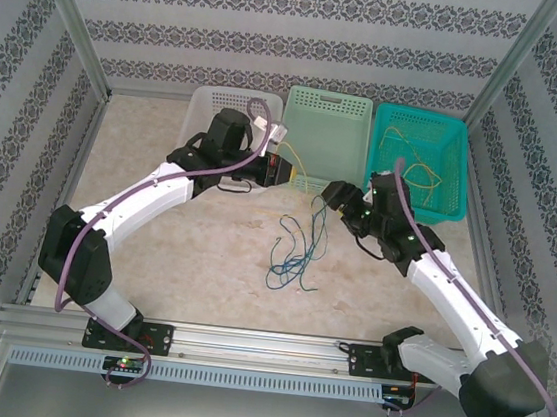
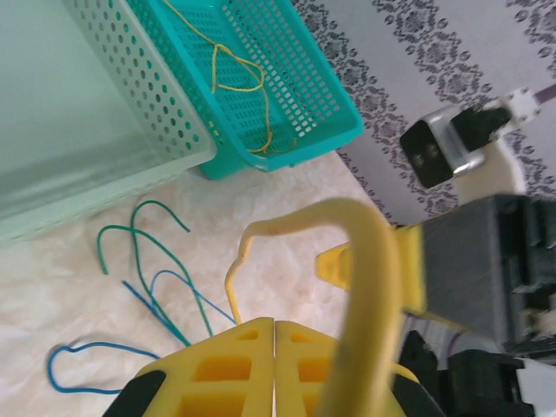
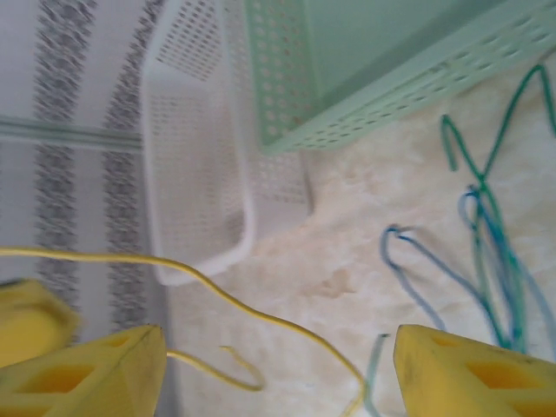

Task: Untangle the cables

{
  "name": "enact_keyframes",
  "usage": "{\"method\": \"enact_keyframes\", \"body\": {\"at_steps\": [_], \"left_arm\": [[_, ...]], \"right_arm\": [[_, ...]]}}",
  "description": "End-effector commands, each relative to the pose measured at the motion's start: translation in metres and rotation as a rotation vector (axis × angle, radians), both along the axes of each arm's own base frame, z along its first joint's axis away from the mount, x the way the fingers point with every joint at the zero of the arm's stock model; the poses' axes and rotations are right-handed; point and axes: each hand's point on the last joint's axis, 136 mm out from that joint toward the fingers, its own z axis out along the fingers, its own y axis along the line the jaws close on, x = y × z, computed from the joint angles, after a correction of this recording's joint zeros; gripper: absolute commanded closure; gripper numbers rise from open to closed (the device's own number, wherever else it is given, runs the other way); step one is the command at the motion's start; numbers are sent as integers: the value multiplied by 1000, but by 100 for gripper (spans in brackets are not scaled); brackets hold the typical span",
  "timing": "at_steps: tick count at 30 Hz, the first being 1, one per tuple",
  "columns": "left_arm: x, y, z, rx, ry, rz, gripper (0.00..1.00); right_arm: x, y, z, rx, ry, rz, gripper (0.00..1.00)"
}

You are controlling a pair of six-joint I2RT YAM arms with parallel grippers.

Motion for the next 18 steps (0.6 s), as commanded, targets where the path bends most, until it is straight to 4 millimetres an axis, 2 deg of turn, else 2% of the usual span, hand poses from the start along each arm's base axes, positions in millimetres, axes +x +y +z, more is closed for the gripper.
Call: {"method": "enact_keyframes", "body": {"at_steps": [1, 4, 8, 14, 18], "left_arm": [[4, 8, -16, 98, -60, 20, 99], [8, 9, -18, 131, -104, 27, 99], [9, 3, -19, 211, -181, 30, 99], [7, -6, -15, 252, -267, 40, 99], [5, -8, -12, 244, -280, 44, 99]], "right_arm": [[2, 7, 41, 224, 9, 10, 30], [6, 10, 53, 353, 28, -1, 29], [19, 33, 65, 576, 63, 22, 28], [29, 63, 73, 646, 85, 45, 28], [35, 67, 65, 661, 97, 33, 28]]}}
